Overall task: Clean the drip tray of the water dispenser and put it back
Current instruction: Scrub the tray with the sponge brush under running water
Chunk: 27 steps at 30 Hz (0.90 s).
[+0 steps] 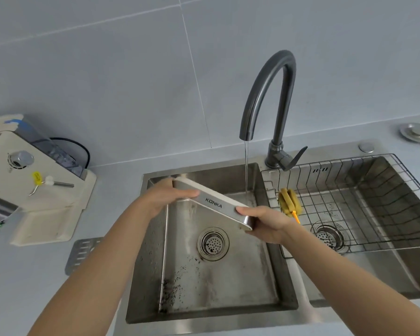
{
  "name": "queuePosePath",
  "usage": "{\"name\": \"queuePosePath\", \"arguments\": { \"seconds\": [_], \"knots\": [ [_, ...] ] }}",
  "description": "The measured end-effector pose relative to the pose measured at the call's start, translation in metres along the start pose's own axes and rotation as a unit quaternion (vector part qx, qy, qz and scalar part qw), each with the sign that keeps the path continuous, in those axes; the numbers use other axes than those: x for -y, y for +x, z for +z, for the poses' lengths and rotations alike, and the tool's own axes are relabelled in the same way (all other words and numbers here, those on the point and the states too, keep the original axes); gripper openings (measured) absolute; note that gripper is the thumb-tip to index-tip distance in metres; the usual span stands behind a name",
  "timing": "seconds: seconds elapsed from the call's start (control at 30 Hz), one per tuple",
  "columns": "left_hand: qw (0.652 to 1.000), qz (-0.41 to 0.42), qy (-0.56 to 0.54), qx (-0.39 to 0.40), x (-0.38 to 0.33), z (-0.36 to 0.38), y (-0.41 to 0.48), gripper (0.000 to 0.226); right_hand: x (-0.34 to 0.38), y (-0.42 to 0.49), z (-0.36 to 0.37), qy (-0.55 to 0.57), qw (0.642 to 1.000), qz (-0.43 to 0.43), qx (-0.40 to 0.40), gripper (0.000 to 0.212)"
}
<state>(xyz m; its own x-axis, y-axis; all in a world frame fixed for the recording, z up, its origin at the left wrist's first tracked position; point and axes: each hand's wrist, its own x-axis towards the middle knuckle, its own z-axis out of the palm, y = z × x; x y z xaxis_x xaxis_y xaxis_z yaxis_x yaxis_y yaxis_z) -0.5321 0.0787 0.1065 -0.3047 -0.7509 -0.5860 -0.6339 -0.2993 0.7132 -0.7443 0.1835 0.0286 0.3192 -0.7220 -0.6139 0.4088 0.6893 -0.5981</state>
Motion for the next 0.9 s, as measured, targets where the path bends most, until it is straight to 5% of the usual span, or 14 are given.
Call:
{"name": "queuePosePath", "arguments": {
  "seconds": [0.13,0.27,0.37,0.43,0.57,0.63,0.67,0.8,0.9],
  "knots": [
    [0.998,-0.05,0.001,0.045,0.035,0.021,-0.006,0.045,-0.024,-0.005,-0.006,0.007,0.998,0.067,-0.012,0.059],
    [0.995,-0.064,-0.071,0.036,0.05,0.036,-0.006,0.023,-0.027,-0.007,-0.015,0.0,0.996,0.078,-0.04,0.056],
    [0.991,-0.094,-0.085,0.049,0.056,0.04,-0.012,0.033,-0.025,-0.011,-0.011,-0.021,0.994,0.099,-0.039,0.063],
    [0.989,-0.096,-0.108,0.043,0.06,0.041,-0.01,0.046,-0.022,-0.013,-0.012,-0.043,0.994,0.083,-0.048,0.062],
    [0.966,-0.112,-0.23,0.04,0.058,0.04,-0.01,0.038,-0.014,-0.019,-0.006,-0.173,0.981,0.012,-0.084,0.067],
    [0.938,-0.116,-0.326,0.007,0.057,0.04,-0.008,0.045,-0.009,-0.03,0.004,-0.265,0.958,-0.056,-0.093,0.032],
    [0.925,-0.114,-0.361,-0.009,0.056,0.041,-0.007,0.044,-0.008,-0.033,0.006,-0.298,0.946,-0.096,-0.084,0.031],
    [0.908,-0.104,-0.404,-0.023,0.059,0.05,-0.002,0.034,-0.009,-0.037,0.008,-0.401,0.881,-0.213,-0.135,0.073],
    [0.9,-0.089,-0.424,-0.041,0.062,0.056,0.001,0.035,-0.014,-0.041,0.002,-0.414,0.869,-0.235,-0.135,0.089]
  ]
}}
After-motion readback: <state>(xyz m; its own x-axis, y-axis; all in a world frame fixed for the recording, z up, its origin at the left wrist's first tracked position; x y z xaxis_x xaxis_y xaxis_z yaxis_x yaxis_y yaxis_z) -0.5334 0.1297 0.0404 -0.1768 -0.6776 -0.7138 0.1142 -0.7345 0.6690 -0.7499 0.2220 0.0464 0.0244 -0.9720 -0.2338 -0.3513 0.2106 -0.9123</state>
